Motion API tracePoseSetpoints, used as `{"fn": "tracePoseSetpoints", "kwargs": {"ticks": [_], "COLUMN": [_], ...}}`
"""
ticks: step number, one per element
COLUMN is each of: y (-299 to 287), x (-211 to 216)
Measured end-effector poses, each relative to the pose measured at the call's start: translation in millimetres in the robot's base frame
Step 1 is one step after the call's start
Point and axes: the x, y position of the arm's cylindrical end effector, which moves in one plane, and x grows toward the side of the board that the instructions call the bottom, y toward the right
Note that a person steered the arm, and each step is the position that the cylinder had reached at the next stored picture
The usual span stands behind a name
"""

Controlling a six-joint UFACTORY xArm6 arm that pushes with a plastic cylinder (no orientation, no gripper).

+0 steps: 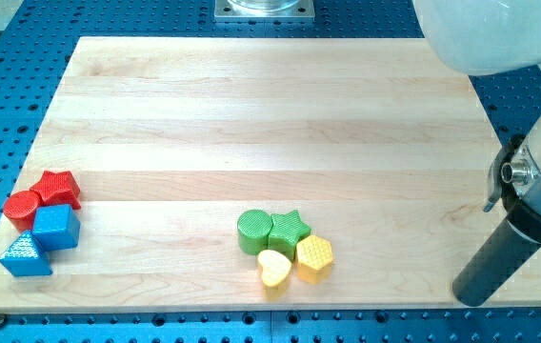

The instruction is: Place the yellow heart left to green circle

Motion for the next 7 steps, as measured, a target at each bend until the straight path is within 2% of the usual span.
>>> {"fn": "tracePoseSetpoints", "kwargs": {"ticks": [2, 4, 5, 6, 7], "y": [-23, -98, -98, -122, -171], "x": [0, 0, 0, 0, 0]}}
